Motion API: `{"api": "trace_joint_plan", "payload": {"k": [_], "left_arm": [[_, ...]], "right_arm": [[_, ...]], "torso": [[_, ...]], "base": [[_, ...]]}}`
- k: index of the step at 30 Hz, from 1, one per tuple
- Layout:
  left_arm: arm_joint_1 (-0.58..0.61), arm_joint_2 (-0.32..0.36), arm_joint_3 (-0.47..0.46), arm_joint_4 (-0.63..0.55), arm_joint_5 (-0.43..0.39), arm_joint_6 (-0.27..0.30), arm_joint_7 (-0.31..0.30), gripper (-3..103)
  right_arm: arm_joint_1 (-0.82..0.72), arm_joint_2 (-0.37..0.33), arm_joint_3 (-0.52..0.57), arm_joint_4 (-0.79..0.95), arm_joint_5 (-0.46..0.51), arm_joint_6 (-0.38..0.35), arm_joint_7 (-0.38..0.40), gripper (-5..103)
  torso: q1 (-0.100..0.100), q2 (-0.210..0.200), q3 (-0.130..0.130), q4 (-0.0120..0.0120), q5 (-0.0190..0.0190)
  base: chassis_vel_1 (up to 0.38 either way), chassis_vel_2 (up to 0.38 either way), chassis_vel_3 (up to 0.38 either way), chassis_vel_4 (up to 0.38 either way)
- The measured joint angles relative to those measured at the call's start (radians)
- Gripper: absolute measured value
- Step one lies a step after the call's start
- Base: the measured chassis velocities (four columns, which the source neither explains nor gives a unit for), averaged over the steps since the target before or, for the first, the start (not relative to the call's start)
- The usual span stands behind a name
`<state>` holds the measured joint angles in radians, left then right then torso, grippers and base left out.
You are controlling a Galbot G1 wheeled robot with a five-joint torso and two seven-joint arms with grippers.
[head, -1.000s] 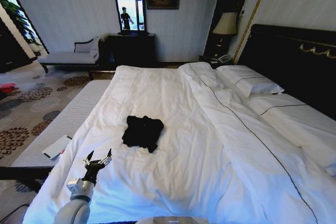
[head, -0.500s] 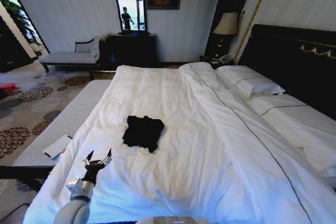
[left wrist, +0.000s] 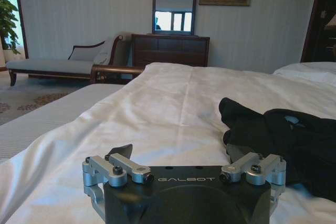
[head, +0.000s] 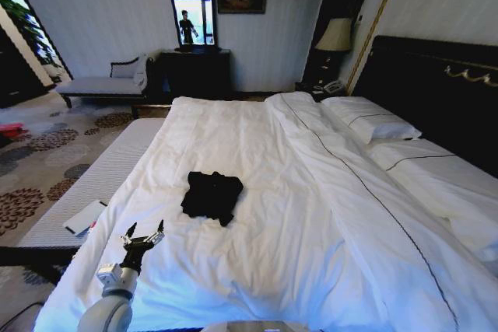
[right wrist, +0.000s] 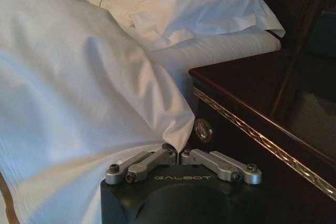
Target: Fold the clothes on the bed.
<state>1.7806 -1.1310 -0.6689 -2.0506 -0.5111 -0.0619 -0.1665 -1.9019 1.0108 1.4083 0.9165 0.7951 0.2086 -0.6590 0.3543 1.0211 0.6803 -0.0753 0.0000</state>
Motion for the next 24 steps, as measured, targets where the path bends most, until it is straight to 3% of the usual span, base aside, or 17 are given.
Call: {"api": "trace_joint_plan", "payload": {"k": [3, 6, 12, 16, 18, 21, 24], "left_arm": [[0.008, -0.004, 0.000, -0.006, 0.005, -0.001, 0.000, 100], [0.016, -0.008, 0.001, -0.011, 0.009, -0.003, 0.001, 100], [0.024, -0.009, 0.001, -0.016, 0.010, -0.006, 0.002, 100], [0.030, -0.010, 0.001, -0.020, 0.012, -0.008, 0.004, 100], [0.031, -0.010, 0.001, -0.021, 0.012, -0.009, 0.005, 100], [0.033, -0.010, 0.001, -0.022, 0.012, -0.012, 0.007, 100], [0.034, -0.011, 0.001, -0.022, 0.013, -0.013, 0.007, 100]], "right_arm": [[-0.008, 0.003, 0.003, 0.012, 0.003, -0.001, -0.008, 0], [-0.022, 0.019, 0.015, 0.043, 0.017, -0.005, -0.021, 16], [-0.045, 0.053, 0.036, 0.089, 0.030, -0.008, -0.037, 32], [-0.054, 0.079, 0.059, 0.110, 0.034, 0.001, -0.037, 54], [-0.057, 0.082, 0.064, 0.115, 0.036, 0.001, -0.035, 54], [-0.073, 0.103, 0.088, 0.149, 0.076, -0.009, -0.032, 70], [-0.082, 0.117, 0.104, 0.180, 0.089, -0.013, -0.036, 76]], "torso": [[0.000, 0.000, 0.000, -0.0002, 0.0000], [0.000, 0.000, 0.000, -0.0005, -0.0001], [0.000, 0.000, 0.000, -0.0003, -0.0002], [0.000, 0.000, 0.000, -0.0001, -0.0001], [0.000, 0.000, 0.000, -0.0001, -0.0001], [0.000, 0.000, 0.000, -0.0001, -0.0002], [0.000, 0.000, 0.000, -0.0003, -0.0001]], "base": [[0.000, 0.000, 0.000, 0.000], [0.000, 0.000, 0.000, 0.000], [0.000, 0.000, 0.000, 0.000], [0.000, 0.000, 0.000, 0.000], [0.000, 0.000, 0.000, 0.000], [0.000, 0.000, 0.000, 0.000], [0.000, 0.000, 0.000, 0.000]]}}
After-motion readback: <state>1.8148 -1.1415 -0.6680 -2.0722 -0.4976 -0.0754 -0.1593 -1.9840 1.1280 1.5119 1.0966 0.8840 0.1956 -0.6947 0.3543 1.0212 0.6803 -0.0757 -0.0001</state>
